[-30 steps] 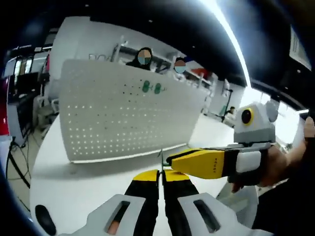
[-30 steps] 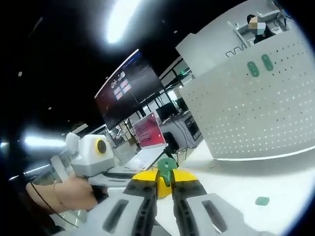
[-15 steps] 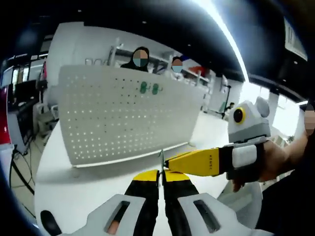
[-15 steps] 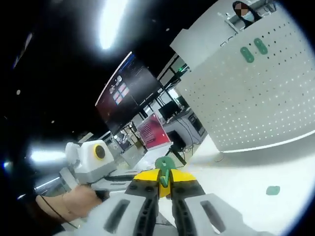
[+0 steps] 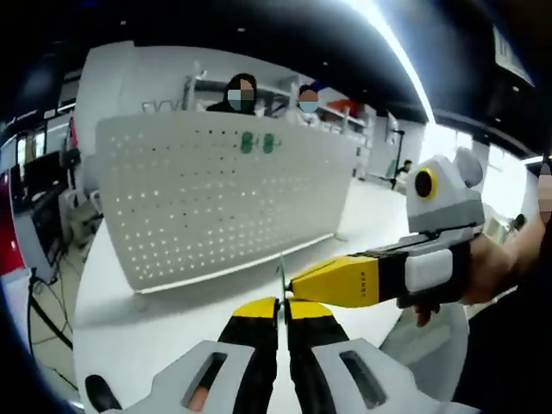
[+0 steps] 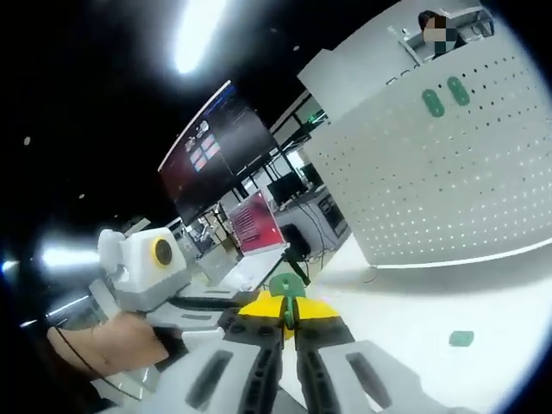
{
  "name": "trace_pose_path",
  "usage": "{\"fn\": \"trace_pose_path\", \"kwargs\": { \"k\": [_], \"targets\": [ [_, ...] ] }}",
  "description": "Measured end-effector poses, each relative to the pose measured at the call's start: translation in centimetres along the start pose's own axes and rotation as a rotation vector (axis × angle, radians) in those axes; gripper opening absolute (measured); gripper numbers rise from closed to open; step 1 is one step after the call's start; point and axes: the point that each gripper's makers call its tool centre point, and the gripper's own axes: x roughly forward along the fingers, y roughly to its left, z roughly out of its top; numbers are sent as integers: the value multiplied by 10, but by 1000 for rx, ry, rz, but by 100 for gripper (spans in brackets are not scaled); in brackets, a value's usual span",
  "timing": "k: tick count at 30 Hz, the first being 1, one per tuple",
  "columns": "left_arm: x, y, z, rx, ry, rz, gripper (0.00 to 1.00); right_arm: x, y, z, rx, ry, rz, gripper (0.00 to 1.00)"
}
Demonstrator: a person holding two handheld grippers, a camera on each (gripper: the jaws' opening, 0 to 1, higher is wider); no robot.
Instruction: Insert the hook assembly into the mounting plate slot until the hook locks in place.
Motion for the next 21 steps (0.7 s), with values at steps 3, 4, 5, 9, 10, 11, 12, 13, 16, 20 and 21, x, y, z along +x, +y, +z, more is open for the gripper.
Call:
{"fn": "trace_pose_path", "kwargs": {
  "k": [3, 4, 5, 9, 10, 11, 12, 13, 16, 20, 21],
  "targets": [
    [0, -1, -4, -20, 14, -6, 2, -1, -2, -4, 24, 11, -2, 0],
    [-1, -1, -4, -23, 16, -7, 2, -2, -2, -5, 57, 13, 2, 0],
    [-1, -1, -5, -27, 17, -9, 3, -2, -1, -6, 93, 14, 10, 0],
    [-1, -1, -11, -44, 39, -17, 4, -1, -6, -10, 128, 23, 10, 0],
    [0, -1, -12, -50, 41, -19, 4, -1, -5, -11, 120, 30, 9, 0],
    [-1, -1, -13, -60, 48, -21, 4, -1, -5, -12, 116, 34, 9, 0],
    [-1, -2, -14, -67, 49, -23, 4, -2, -5, -12, 115, 37, 10, 0],
    [-1, -2, -15, -70, 47, -26, 4, -2, -4, -13, 109, 40, 10, 0],
    [-2, -3, -21, -82, 54, -33, 5, -4, -7, -14, 90, 40, -1, 0],
    [-2, -1, -29, -108, 68, -24, 28, -7, -14, -11, 96, 31, -15, 0],
    [-3, 0, -30, -112, 65, -21, 32, -8, -16, -10, 94, 28, -20, 0]
  ]
}}
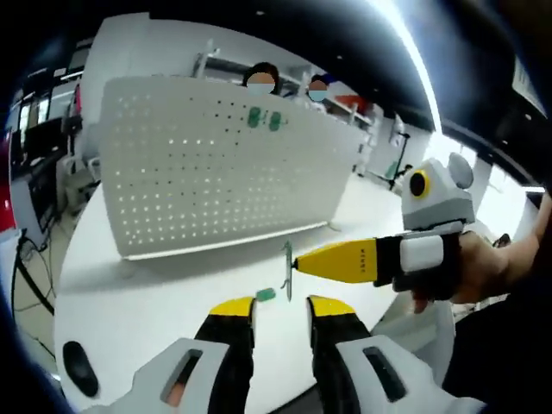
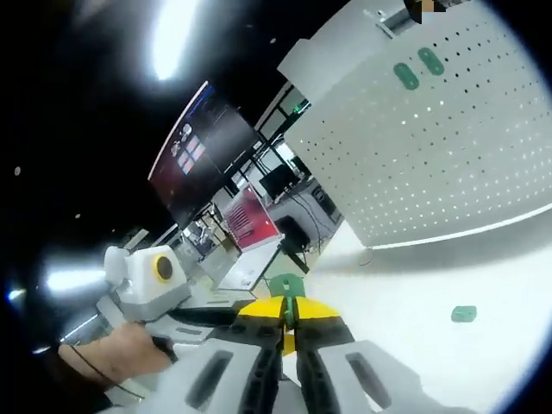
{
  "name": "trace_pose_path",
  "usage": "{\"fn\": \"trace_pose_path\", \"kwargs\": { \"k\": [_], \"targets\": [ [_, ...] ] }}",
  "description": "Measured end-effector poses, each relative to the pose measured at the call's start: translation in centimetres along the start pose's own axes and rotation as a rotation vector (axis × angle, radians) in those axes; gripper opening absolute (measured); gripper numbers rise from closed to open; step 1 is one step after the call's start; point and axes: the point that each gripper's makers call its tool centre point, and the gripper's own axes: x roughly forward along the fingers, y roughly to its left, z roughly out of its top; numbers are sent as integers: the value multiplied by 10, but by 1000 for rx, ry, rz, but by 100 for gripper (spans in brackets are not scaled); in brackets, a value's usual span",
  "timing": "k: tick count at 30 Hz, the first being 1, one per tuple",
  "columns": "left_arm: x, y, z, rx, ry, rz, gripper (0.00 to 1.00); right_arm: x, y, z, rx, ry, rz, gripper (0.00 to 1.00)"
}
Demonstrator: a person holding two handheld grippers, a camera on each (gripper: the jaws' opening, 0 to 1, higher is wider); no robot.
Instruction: Insert the hook assembly into the mounting plate slot until the hook locks in place.
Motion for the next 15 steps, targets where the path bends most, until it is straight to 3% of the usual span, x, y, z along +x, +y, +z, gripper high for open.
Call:
{"fn": "trace_pose_path", "kwargs": {
  "k": [10, 15],
  "targets": [
    [-3, -7, 16, -73, -112, -37, 60, -4, -15, 16, -89, -30, -48, 0],
    [1, -13, 15, -54, -111, -49, 74, -5, -19, 25, -128, -50, -68, 0]
  ]
}}
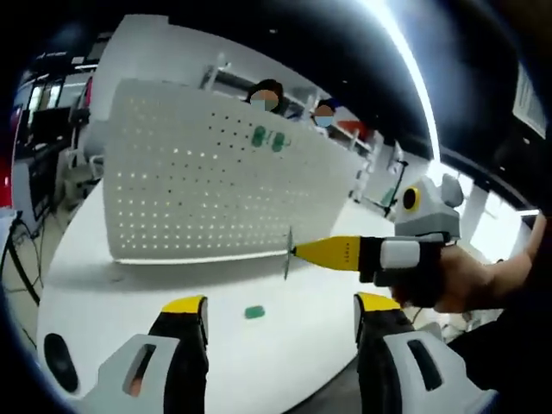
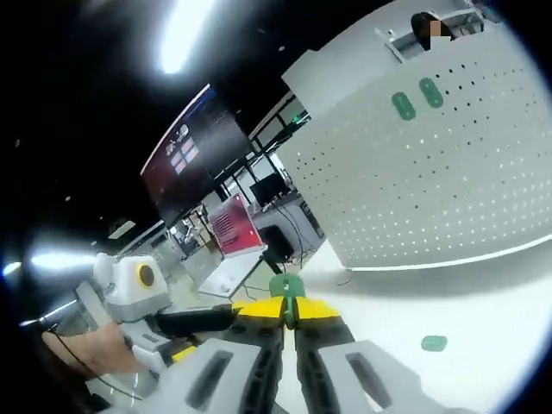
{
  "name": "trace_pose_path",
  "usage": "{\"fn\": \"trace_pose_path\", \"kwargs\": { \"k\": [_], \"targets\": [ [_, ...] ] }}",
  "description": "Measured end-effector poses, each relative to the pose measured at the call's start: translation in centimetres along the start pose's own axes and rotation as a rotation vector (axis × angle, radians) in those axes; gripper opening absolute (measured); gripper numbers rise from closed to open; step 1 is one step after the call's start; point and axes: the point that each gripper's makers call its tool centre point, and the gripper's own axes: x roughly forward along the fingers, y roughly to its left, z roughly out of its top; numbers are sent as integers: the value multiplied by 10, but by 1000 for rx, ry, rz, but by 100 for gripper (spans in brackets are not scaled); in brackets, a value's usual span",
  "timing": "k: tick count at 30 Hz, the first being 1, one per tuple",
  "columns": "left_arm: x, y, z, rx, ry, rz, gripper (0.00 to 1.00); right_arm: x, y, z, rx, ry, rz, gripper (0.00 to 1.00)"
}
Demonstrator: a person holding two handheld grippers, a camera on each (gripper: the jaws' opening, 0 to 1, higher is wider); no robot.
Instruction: Insert the hook assembly into the mounting plate slot until the hook locks in place.
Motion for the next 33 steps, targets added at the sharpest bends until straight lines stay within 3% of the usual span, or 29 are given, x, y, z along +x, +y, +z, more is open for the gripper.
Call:
{"fn": "trace_pose_path", "kwargs": {
  "k": [4, 7, 11, 22, 33],
  "targets": [
    [2, -3, 3, 6, -25, -5, 85, 0, -3, 5, -12, -16, -9, 0],
    [3, -2, 4, 21, -19, -4, 88, 1, -8, 12, 24, -39, -13, 0],
    [4, -4, 5, 34, -27, -4, 94, 2, -13, 20, -13, -60, -36, 0],
    [6, -5, -7, -3, -2, -2, 97, 5, -36, 57, -144, -138, -117, 0],
    [3, 3, -9, 1, -1, 23, 99, 7, -66, 90, -234, -214, -216, 0]
  ]
}}
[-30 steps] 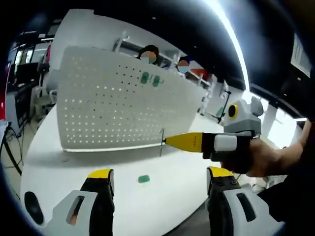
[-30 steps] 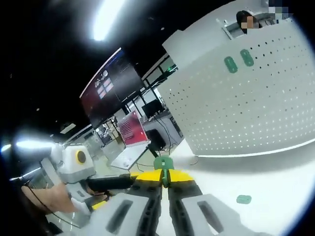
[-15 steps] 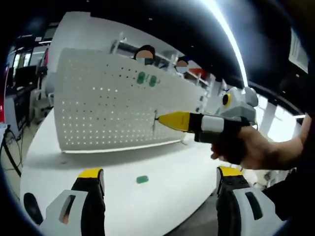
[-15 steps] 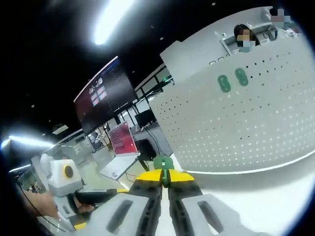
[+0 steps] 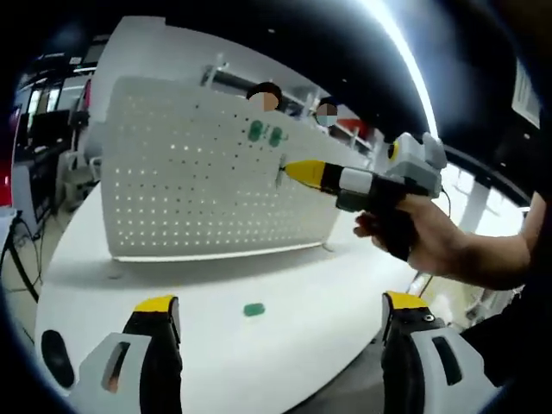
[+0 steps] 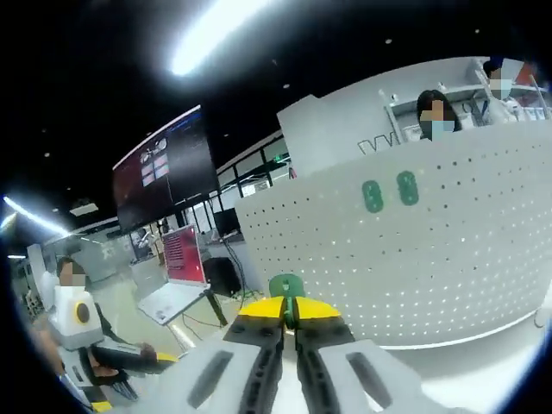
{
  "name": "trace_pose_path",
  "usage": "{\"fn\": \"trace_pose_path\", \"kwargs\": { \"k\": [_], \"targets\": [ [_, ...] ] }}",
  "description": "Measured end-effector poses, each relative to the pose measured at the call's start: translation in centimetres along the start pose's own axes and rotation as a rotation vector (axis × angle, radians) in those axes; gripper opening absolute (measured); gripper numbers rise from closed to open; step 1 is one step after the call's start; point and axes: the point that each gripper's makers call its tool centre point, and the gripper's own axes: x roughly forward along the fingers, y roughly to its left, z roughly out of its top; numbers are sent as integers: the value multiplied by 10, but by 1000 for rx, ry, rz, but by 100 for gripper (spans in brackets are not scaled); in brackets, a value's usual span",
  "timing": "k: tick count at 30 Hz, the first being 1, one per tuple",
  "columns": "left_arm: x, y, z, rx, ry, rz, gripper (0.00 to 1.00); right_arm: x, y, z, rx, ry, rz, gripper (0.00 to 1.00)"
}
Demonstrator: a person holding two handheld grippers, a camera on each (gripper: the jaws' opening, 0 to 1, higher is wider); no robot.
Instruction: Insert the hook assembly into the mounting plate slot until the hook locks in place.
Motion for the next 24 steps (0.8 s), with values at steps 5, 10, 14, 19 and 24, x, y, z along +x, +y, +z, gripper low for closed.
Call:
{"fn": "trace_pose_path", "kwargs": {
  "k": [5, 10, 14, 19, 24],
  "targets": [
    [-1, 3, -2, 7, 5, 10, 99, 7, -21, 13, -22, -34, -48, 0],
    [-3, 7, -4, 13, 12, 25, 99, 14, -43, 24, -40, -57, -95, 0],
    [-4, 11, -5, 5, 11, 37, 98, 17, -58, 33, -56, -79, -131, 0],
    [-6, 16, -5, 2, 13, 51, 97, 19, -77, 39, -65, -94, -173, 0],
    [-6, 19, -6, -7, 15, 57, 96, 19, -93, 46, -83, -112, -215, 0]
  ]
}}
